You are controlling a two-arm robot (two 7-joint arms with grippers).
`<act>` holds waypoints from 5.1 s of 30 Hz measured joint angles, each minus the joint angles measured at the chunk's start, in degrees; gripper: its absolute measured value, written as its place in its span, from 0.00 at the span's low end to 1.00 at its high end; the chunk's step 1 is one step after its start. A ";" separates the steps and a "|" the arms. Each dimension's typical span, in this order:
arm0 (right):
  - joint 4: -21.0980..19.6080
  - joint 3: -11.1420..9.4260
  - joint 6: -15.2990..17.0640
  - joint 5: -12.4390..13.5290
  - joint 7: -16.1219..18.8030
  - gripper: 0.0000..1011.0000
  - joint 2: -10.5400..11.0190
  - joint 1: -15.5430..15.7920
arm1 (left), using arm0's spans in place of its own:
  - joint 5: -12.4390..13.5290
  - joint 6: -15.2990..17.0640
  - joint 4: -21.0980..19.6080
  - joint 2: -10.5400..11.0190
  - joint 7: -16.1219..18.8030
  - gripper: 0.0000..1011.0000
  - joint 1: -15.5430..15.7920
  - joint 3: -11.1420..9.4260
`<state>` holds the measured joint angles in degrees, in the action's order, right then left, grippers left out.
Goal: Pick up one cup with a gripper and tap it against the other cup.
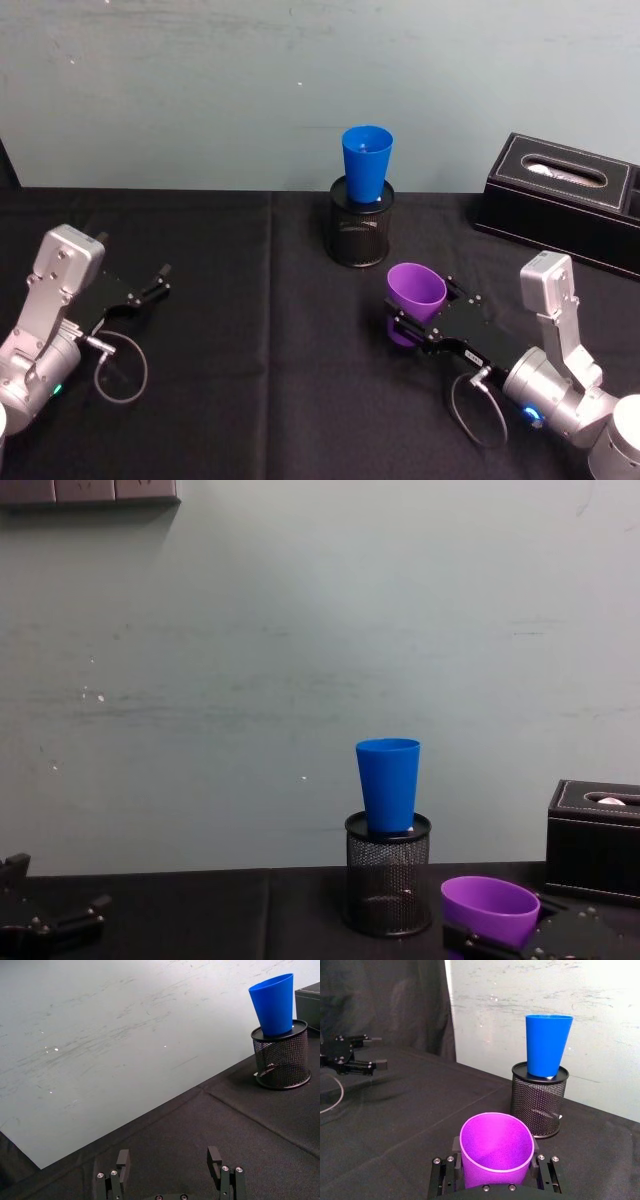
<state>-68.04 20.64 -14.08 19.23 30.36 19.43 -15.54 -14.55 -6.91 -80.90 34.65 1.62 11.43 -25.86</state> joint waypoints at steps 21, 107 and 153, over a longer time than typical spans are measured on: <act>0.47 0.27 1.00 -1.05 0.16 0.73 0.08 -0.01 | 0.00 0.00 0.00 0.00 0.00 1.00 0.00 0.00; 0.07 0.25 0.30 -0.47 0.81 0.99 0.02 0.20 | 0.00 0.00 0.00 0.00 0.00 1.00 0.00 0.00; -1.43 -8.85 -4.92 -4.17 -11.93 0.99 -4.56 2.95 | 0.00 0.00 0.00 0.00 0.00 1.00 0.00 0.00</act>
<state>-69.47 11.78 -19.01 15.06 18.43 14.87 -12.59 -14.55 -6.91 -80.90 34.65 1.62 11.43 -25.86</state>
